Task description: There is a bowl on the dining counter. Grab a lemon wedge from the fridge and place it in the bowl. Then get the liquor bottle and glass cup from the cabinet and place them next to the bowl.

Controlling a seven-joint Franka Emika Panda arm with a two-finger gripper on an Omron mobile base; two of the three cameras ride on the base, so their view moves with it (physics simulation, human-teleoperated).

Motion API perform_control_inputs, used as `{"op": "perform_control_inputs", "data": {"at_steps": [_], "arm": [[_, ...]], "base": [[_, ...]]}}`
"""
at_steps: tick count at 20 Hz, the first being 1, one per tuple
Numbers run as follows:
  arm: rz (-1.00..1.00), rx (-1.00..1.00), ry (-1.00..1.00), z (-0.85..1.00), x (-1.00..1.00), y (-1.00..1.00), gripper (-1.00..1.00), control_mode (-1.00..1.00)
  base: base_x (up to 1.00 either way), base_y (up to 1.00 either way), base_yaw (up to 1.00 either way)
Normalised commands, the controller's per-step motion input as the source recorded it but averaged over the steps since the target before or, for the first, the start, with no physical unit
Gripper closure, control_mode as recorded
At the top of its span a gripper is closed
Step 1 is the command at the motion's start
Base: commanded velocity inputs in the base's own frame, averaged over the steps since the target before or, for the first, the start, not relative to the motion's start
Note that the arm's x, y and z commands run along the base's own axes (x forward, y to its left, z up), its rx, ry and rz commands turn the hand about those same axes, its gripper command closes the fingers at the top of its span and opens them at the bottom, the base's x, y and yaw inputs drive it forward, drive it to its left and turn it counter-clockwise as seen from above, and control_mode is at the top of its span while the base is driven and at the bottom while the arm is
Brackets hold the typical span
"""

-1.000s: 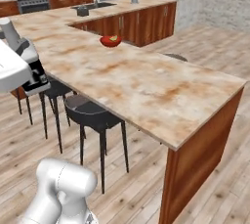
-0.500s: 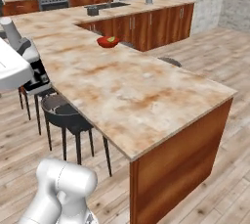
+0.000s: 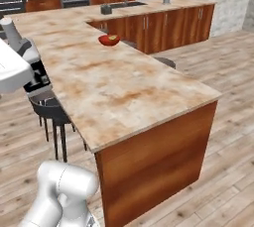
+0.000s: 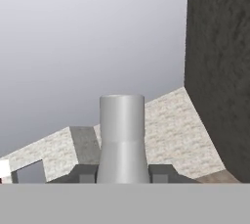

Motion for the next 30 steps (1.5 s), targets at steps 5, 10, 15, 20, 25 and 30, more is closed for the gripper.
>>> {"op": "perform_control_inputs", "data": {"at_steps": [5,10,15,20,25,30], "arm": [[0.0,0.0,0.0,0.0,0.0,0.0,1.0,1.0],[0.0,0.0,0.0,0.0,0.0,0.0,1.0,1.0],[0.0,0.0,0.0,0.0,0.0,0.0,1.0,1.0],[0.0,0.0,0.0,0.0,0.0,0.0,1.0,1.0],[0.0,0.0,0.0,0.0,0.0,0.0,1.0,1.0],[0.0,0.0,0.0,0.0,0.0,0.0,1.0,1.0]], "base": [[-0.02,-0.89,0.32],[0.0,-0.86,0.34],[0.0,-0.83,0.35],[0.0,-0.8,0.37],[0.0,-0.82,0.35],[0.0,-0.84,0.34]]}}
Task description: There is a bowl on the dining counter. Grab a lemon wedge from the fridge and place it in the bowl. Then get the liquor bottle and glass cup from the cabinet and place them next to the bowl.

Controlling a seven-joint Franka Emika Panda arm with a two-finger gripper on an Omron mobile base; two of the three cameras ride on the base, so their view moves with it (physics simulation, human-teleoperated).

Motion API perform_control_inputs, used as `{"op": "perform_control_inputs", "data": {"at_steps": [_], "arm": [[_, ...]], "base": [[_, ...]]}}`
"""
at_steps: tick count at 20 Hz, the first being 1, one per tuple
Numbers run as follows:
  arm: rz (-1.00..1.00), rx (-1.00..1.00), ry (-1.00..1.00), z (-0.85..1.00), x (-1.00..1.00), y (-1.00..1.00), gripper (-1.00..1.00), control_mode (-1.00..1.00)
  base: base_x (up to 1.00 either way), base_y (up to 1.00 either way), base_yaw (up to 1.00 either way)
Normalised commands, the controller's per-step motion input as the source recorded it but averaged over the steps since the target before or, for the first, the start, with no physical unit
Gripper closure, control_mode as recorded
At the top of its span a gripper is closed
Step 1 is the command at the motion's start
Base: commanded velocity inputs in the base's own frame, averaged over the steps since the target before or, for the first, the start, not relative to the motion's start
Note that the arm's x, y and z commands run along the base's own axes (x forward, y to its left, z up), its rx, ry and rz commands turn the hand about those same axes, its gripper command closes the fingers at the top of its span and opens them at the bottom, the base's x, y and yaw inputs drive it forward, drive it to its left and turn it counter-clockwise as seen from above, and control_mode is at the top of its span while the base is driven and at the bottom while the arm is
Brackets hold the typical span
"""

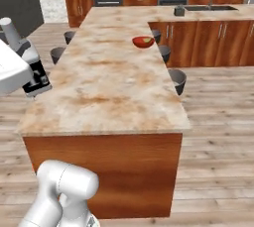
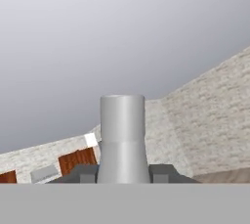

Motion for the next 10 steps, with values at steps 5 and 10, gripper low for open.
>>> {"op": "perform_control_inputs", "data": {"at_steps": [5,10], "arm": [[0.0,0.0,0.0,0.0,0.0,0.0,1.0,1.0],[0.0,0.0,0.0,0.0,0.0,0.0,1.0,1.0]], "base": [[0.0,-0.84,0.33],[0.12,-0.8,0.34]]}}
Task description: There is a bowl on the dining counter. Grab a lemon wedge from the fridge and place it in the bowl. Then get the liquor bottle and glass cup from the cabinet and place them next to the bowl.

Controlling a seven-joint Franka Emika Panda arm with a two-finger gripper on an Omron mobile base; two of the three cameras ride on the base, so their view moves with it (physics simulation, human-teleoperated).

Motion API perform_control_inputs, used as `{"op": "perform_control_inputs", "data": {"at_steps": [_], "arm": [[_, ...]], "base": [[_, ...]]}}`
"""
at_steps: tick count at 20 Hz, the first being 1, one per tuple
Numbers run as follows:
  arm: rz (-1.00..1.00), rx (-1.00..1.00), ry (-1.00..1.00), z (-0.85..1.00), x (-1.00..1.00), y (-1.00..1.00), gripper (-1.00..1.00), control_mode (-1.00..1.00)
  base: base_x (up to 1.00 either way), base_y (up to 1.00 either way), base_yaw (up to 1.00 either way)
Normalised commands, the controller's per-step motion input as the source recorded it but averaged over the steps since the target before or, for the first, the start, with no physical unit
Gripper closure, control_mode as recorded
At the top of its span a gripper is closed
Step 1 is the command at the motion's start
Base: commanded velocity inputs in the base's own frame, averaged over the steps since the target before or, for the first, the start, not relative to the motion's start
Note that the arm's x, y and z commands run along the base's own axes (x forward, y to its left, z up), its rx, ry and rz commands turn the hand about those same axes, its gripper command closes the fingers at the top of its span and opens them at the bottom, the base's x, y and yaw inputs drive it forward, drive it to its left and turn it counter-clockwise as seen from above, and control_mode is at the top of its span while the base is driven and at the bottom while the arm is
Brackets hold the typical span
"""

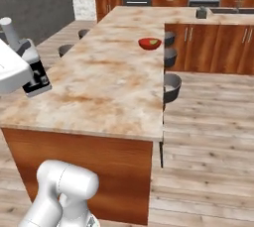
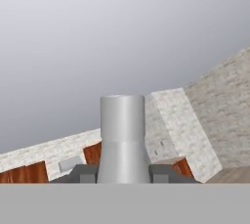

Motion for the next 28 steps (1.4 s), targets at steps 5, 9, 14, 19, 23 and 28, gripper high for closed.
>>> {"op": "perform_control_inputs", "data": {"at_steps": [5,9,14,19,23,28], "arm": [[0.0,0.0,0.0,0.0,0.0,0.0,1.0,1.0],[0.0,0.0,0.0,0.0,0.0,0.0,1.0,1.0],[0.0,0.0,0.0,0.0,0.0,0.0,1.0,1.0],[0.0,0.0,0.0,0.0,0.0,0.0,1.0,1.0],[0.0,0.0,0.0,0.0,0.0,0.0,1.0,1.0],[0.0,0.0,0.0,0.0,0.0,0.0,1.0,1.0]], "base": [[0.35,-0.74,0.35],[0.31,-0.74,0.36],[0.24,-0.79,0.35],[0.19,-0.82,0.34],[0.15,-0.83,0.34],[0.14,-0.83,0.33]]}}
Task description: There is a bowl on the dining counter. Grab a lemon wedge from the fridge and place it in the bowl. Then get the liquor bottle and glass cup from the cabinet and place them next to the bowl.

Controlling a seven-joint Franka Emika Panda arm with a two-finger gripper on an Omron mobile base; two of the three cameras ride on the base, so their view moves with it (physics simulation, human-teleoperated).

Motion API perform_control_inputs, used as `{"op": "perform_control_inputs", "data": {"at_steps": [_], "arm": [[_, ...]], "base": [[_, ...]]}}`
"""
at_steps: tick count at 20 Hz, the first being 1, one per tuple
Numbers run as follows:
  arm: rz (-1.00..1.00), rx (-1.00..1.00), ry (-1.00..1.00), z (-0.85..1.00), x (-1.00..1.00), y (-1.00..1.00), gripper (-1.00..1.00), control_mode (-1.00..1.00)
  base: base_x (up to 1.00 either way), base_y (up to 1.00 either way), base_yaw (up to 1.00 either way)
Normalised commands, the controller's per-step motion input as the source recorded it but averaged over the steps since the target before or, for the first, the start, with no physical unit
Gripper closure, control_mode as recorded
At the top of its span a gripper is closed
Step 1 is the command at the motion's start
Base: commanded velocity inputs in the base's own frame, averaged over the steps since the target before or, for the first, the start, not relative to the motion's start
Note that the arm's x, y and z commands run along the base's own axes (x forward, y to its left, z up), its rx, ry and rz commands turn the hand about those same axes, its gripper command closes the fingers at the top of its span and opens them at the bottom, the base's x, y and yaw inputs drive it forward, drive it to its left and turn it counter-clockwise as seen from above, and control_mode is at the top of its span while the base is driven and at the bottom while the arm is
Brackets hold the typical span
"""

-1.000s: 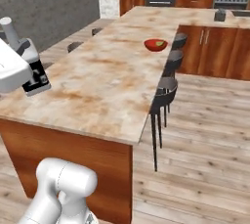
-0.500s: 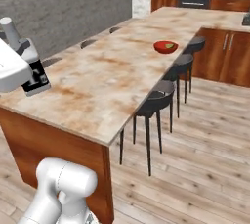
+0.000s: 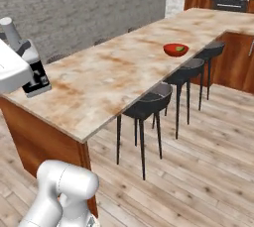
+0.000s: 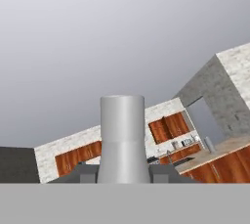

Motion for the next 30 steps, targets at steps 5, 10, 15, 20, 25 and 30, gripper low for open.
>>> {"op": "perform_control_inputs", "data": {"at_steps": [5,10,15,20,25,30], "arm": [[0.0,0.0,0.0,0.0,0.0,0.0,1.0,1.0],[0.0,0.0,0.0,0.0,0.0,0.0,1.0,1.0],[0.0,0.0,0.0,0.0,0.0,0.0,1.0,1.0],[0.0,0.0,0.0,0.0,0.0,0.0,1.0,1.0],[0.0,0.0,0.0,0.0,0.0,0.0,1.0,1.0],[0.0,0.0,0.0,0.0,0.0,0.0,1.0,1.0]], "base": [[0.12,-0.83,0.34],[0.13,-0.84,0.33],[0.15,-0.86,0.33],[0.15,-0.85,0.33],[0.16,-0.83,0.34],[0.17,-0.83,0.35]]}}
